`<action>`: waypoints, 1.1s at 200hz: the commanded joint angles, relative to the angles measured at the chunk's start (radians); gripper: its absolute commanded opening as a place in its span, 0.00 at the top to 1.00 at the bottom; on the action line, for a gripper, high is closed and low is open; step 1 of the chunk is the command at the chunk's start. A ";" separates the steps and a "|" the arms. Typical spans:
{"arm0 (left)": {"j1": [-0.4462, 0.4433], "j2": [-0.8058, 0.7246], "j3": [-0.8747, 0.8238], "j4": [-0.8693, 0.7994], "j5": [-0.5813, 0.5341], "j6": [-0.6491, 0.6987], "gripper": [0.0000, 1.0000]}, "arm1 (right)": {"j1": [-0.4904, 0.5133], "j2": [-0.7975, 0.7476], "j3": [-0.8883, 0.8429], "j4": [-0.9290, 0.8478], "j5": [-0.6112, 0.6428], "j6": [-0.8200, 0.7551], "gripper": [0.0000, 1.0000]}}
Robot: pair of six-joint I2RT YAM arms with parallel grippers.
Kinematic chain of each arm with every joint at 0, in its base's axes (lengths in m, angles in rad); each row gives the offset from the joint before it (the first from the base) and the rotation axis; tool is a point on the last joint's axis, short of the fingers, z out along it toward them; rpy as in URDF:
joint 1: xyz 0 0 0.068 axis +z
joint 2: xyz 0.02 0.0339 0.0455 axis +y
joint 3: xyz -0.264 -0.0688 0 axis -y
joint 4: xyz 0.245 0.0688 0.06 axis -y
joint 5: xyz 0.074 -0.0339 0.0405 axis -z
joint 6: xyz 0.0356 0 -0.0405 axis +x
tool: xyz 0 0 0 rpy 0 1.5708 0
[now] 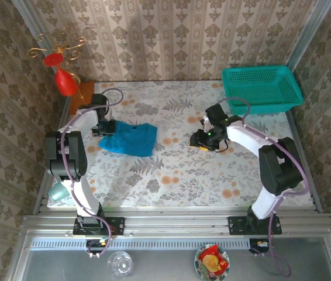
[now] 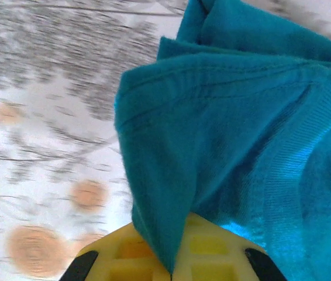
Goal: Fold the inside-out t-shirt
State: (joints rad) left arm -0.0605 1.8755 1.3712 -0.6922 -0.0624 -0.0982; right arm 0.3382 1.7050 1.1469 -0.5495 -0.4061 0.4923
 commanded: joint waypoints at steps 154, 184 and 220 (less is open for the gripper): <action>0.266 0.307 0.339 0.042 -0.369 0.269 1.00 | -0.035 -0.155 -0.143 -0.003 -0.063 -0.041 0.50; 0.258 0.336 0.335 0.052 -0.442 0.272 1.00 | -0.035 -0.162 -0.142 -0.010 -0.064 -0.040 0.50; 0.260 0.355 0.368 0.044 -0.487 0.262 0.77 | -0.034 -0.178 -0.147 -0.026 -0.066 -0.041 0.50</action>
State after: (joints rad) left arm 0.1955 2.2066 1.6905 -0.6365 -0.4709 0.1539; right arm 0.3073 1.5650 1.0122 -0.5423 -0.4534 0.4664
